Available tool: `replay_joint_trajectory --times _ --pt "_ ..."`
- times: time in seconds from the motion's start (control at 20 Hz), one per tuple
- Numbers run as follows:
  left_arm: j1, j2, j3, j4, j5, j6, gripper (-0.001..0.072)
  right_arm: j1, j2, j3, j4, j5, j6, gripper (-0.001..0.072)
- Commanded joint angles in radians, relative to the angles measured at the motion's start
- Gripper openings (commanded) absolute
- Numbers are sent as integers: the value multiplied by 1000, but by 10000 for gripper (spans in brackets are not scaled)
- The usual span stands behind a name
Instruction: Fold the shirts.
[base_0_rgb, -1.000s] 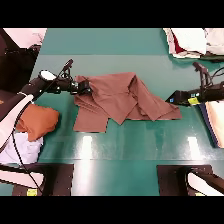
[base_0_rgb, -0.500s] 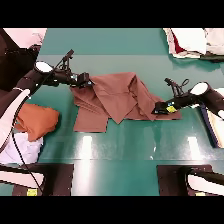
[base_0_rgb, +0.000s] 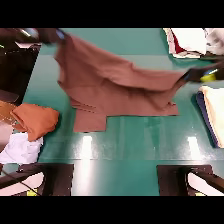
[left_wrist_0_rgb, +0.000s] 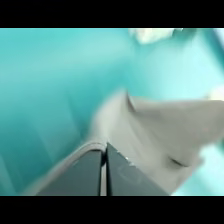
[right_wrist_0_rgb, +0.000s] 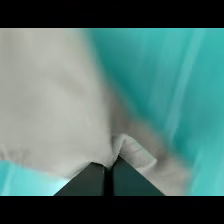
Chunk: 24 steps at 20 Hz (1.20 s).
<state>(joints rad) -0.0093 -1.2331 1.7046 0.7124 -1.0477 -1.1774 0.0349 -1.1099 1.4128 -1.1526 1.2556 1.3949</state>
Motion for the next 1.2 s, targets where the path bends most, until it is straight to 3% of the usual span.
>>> replay_joint_trajectory --times 0.0,0.2,0.35,0.6,0.9,1.15 --pt "24 169 212 5 -8 6 24 -107 152 268 -26 1 15 20" --pt "24 300 365 1 -2 -3 23 -228 260 466 -26 -2 14 20" --pt "24 386 388 -35 77 -36 23 -338 300 567 -27 13 14 20" --pt "24 426 392 -85 94 -53 23 -415 241 700 -24 103 14 19" --pt "24 263 125 -36 -87 -93 24 -182 -18 466 -75 283 14 20" --pt "23 -10 -179 -35 -137 -79 24 -24 -308 289 -159 278 13 20"
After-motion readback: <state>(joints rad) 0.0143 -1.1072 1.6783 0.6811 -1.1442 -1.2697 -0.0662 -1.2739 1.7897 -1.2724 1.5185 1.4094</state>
